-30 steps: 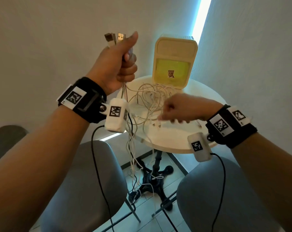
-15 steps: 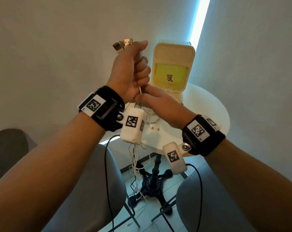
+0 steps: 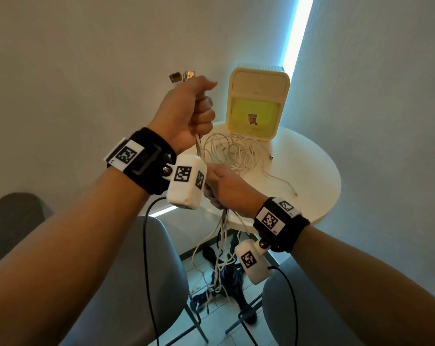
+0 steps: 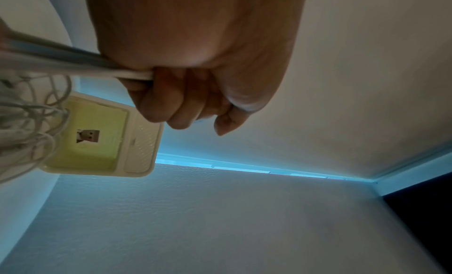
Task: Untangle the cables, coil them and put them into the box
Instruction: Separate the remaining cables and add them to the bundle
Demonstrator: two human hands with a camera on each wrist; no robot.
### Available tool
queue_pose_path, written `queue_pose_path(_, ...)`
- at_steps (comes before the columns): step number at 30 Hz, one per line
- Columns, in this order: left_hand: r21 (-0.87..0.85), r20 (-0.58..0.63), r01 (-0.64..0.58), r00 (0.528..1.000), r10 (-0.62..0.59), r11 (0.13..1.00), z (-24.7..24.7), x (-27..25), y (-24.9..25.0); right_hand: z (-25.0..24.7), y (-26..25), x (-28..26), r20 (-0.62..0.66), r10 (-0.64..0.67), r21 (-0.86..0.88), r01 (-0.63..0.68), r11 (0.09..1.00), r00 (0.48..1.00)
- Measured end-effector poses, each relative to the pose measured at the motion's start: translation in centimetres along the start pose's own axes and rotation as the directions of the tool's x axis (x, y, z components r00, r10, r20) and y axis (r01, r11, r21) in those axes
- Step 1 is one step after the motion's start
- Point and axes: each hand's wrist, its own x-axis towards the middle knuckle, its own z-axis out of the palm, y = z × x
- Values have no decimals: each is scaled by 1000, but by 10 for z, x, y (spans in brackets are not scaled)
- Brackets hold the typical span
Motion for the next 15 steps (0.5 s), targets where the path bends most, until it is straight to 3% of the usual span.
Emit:
queue_pose_path(5,54,-41,40,998,-38,998,-6,-5,-13,-40,-14,-3,77,65,-339,-36,940,995)
queue_pose_path(7,93,-45,66,997,-63,993,-5,-10,-24,-62,-31,-3,-92,20,-316,-48,948,996)
queue_pose_path(9,159,-30,80,997,-76,984,3,-18,-37,-75,-55,-4,-321,-66,-162,14,987,945)
queue_pose_path(10,191,-15,78,997,-76,979,10,-23,-43,-75,-68,-4,-367,-82,-107,46,993,926)
queue_pose_path(15,276,11,26,999,-30,961,40,-39,-66,-61,-88,0,-174,-99,-333,36,942,980)
